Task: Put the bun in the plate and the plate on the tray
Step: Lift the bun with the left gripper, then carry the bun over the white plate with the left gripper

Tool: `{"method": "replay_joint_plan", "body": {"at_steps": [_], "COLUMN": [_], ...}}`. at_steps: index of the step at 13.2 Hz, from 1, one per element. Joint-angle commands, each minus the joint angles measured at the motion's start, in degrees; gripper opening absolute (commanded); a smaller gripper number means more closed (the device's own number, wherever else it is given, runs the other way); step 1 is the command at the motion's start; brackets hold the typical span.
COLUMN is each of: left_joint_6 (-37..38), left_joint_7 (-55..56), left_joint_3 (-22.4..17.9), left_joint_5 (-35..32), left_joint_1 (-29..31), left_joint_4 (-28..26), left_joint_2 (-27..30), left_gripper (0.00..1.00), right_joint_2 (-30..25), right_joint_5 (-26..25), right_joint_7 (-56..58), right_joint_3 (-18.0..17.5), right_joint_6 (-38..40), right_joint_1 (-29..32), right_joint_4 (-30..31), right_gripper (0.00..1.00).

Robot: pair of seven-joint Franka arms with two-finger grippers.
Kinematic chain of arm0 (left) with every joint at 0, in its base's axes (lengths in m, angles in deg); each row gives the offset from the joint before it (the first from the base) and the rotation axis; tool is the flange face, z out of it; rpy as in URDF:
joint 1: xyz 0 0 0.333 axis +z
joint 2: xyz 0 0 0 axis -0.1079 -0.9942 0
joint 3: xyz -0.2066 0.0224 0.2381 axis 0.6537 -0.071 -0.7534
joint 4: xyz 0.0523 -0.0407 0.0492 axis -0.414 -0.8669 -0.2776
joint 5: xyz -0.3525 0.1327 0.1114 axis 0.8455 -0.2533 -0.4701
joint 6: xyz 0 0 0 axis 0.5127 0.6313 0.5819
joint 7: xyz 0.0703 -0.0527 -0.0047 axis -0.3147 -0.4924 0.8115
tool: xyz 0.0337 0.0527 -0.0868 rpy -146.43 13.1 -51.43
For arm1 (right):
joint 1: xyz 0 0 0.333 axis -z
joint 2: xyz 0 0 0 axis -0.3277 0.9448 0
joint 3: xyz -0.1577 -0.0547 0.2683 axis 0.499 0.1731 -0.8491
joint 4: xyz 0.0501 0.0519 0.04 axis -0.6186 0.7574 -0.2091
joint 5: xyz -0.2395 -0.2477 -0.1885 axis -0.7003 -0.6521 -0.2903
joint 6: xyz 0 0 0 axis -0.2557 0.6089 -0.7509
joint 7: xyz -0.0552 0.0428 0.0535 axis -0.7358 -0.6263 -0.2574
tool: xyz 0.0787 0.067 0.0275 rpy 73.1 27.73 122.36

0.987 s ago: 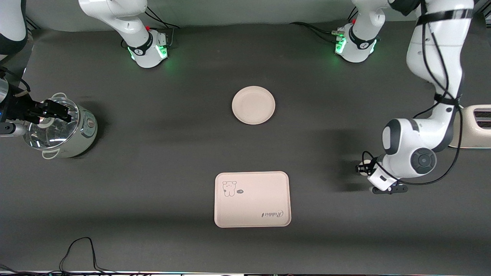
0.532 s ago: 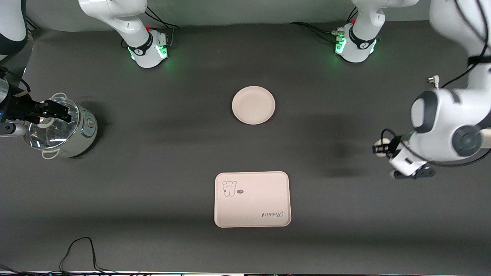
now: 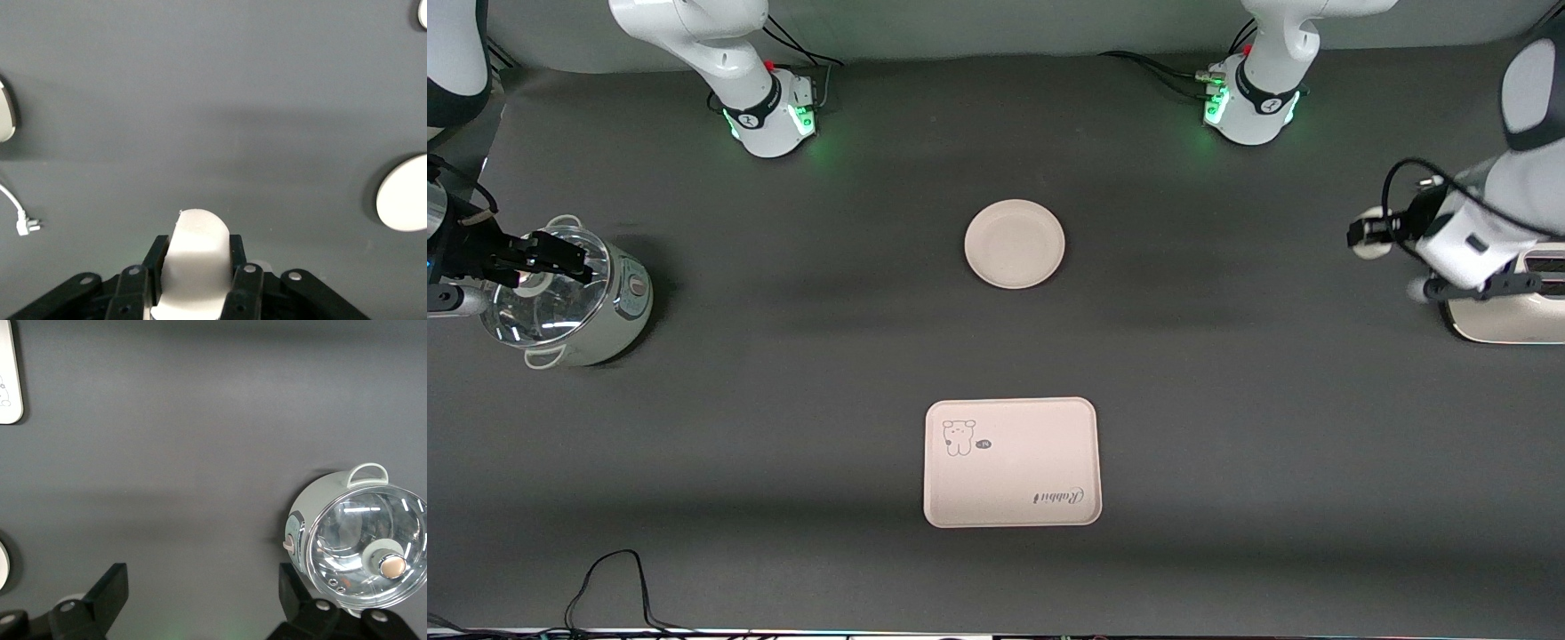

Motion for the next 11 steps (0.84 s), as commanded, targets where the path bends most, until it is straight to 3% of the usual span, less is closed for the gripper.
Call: {"method": "replay_joint_plan", "body": {"at_steps": [1,4,7,11], "left_joint_6": [-1.76,-5.7,-14.12,-28.98], "left_joint_7": [4.49,20.8,38.47,55.28], "left_joint_3": [2.86,13.99,25.17,27.4], "left_joint_5": [0.03,0.38,0.3,0.2], "left_joint_1": [-0.93,-1.72,-5.75,-15.84], "left_joint_4": [-6.68,-6.69,-6.16,-5.37], "left_joint_2": [5.96,5.27,-0.69,-12.55], "left_gripper": [0.42,0.42,0.42,0.42], "right_joint_2": [-0.31,-0.4,-0.4,-0.49], "right_joint_5": [0.03,0.03,0.03,0.03], "right_joint_7": [1.38,1.38,1.38,1.38], "right_joint_3": [-0.06,0.03,0.03,0.03], "right_joint_6": [0.32,0.32,0.32,0.41], "right_joint_1": [0.3,0.3,0.3,0.3], "right_joint_4": [0.04,0.21,0.3,0.3], "right_gripper": [1.0,1.0,1.0,1.0]}}
